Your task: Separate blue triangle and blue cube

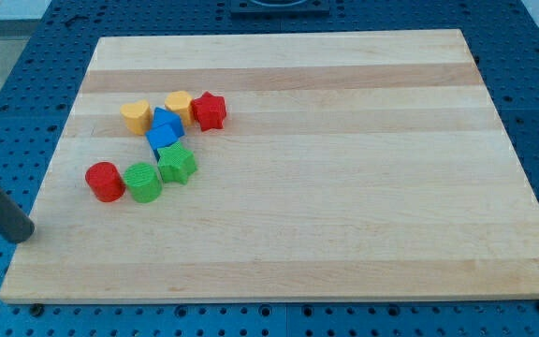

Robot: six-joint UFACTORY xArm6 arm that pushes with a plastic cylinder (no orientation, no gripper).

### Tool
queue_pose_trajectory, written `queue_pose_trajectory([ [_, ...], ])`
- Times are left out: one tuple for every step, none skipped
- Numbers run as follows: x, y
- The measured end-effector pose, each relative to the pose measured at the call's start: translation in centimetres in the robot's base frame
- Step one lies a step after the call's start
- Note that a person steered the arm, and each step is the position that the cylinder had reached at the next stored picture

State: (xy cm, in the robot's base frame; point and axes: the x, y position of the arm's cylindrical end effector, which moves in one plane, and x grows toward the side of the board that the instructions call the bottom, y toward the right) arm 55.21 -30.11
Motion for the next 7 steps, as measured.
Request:
queue_pose_trajectory([
  [0.0,0.1],
  [-2.9,0.0],
  [-7.2,0.0],
  [-9.3,0.3],
  [-10.5,2.3],
  [-11.6,5.5],
  [-12.6,8.7],
])
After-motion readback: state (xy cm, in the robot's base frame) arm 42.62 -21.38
